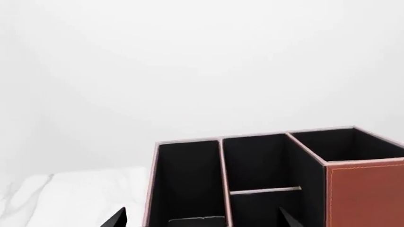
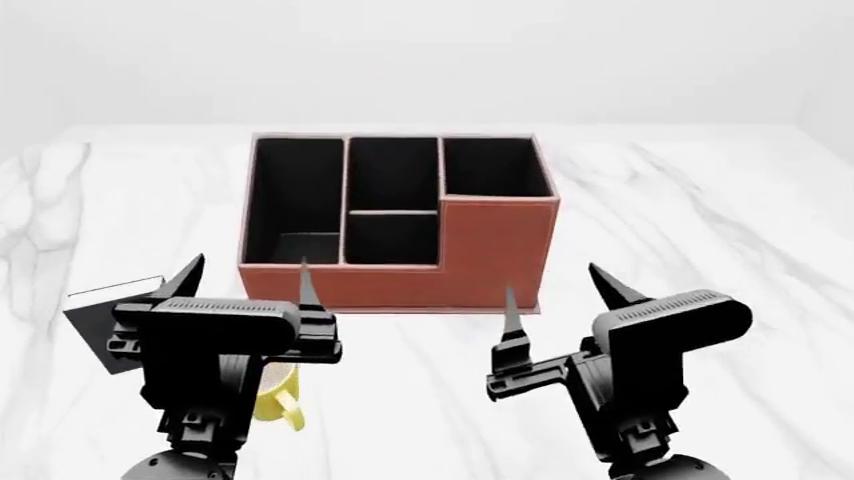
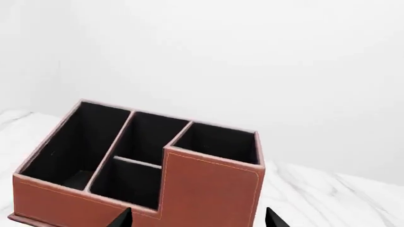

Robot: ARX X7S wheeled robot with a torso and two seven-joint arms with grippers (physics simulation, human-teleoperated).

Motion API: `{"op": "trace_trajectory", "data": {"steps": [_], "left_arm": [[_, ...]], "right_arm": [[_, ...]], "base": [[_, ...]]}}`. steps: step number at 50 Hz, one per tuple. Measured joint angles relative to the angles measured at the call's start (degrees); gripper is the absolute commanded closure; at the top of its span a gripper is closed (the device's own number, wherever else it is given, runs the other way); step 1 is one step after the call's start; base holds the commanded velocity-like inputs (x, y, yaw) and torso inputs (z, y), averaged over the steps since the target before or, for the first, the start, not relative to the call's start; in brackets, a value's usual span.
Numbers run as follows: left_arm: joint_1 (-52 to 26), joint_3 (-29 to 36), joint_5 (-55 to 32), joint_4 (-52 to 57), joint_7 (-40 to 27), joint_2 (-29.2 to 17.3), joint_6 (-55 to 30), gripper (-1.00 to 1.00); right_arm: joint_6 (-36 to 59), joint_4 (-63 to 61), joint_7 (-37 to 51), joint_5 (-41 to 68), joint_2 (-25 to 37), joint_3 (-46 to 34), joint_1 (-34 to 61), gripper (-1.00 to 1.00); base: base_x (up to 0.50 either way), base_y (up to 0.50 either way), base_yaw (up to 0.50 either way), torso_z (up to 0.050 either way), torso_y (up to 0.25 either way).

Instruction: Pick up the yellow and white mug and place it to the right of the caddy.

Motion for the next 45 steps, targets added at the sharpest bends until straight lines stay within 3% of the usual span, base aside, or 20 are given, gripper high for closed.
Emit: {"op": "trace_trajectory", "data": {"steps": [10, 26, 45], "left_arm": [[-0.2, -1.2, 0.0, 2.3, -1.2, -0.6, -1.7, -1.0], [0.4, -3.8, -0.9, 5.0, -2.6, -1.4, -2.8, -1.0], [0.8, -4.8, -1.8, 6.4, -3.6, -2.0, -3.3, -1.0]], "right_arm": [[0.3, 2.4, -3.8, 2.3, -0.4, -4.7, 1.6, -1.0], [-3.7, 21.1, -8.4, 1.9, -7.5, -18.3, 8.6, -1.0], [-6.9, 30.5, -8.9, 2.8, -10.2, -24.8, 11.2, -1.0]], "base": [[0.0, 0.0, 0.0, 0.0, 0.0], [0.0, 0.0, 0.0, 0.0, 0.0], [0.0, 0.0, 0.0, 0.0, 0.0]]}}
